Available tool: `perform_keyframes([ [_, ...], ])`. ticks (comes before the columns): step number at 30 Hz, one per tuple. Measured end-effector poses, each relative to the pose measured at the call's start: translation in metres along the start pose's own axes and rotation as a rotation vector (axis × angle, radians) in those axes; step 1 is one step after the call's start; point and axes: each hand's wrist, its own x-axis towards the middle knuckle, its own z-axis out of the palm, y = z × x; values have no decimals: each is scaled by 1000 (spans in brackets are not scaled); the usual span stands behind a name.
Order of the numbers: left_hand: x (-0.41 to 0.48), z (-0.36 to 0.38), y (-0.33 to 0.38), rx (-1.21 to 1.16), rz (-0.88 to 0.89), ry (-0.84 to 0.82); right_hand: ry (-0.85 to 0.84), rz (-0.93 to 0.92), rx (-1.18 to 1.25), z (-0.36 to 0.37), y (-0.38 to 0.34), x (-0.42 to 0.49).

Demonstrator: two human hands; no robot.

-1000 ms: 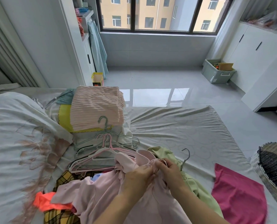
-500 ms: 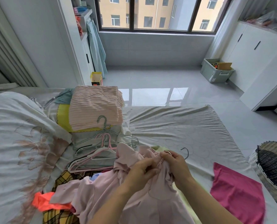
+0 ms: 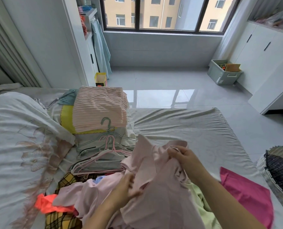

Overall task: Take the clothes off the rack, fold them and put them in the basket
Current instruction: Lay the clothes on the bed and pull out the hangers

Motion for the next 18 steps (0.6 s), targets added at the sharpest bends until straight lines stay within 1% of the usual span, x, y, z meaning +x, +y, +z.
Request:
perform_keyframes([
  [1,9,-2,22,-111,55,86,-60,3,-16,10,-2,-4],
  [2,17,-4,43,-170,105,122,-112,6,-55,18,-1,-7],
  [3,24,-8,64,-191,136,104,-159,1,-110,23,0,-8],
  [4,30,-11,79,-177,161,53,-196,-15,-171,25,1,-8],
  [6,37,-20,91,-201,212,-44,-238,-46,-251,21,0,-5],
  [7,39,-27,88,-289,192,-65,-234,-40,-274,15,-4,-6],
  [8,40,-35,83,-416,137,-67,-219,-20,-288,8,-6,-6],
  [10,39,-54,69,-718,-20,-16,-219,11,-328,-8,-8,-9],
  [11,40,-65,62,-877,-85,58,-238,18,-346,-17,-10,-12],
  [12,43,-76,54,-1004,-146,181,-265,21,-368,-25,-10,-15],
  [13,47,-86,45,-1072,-218,347,-292,13,-373,-32,-11,-20],
  [14,53,-95,33,-1083,-298,511,-312,-2,-374,-38,-12,-24],
  [16,61,-109,7,-977,-379,747,-325,-21,-386,-50,-11,-30],
  [18,65,-116,-16,-835,-396,861,-345,-47,-373,-57,-8,-36],
])
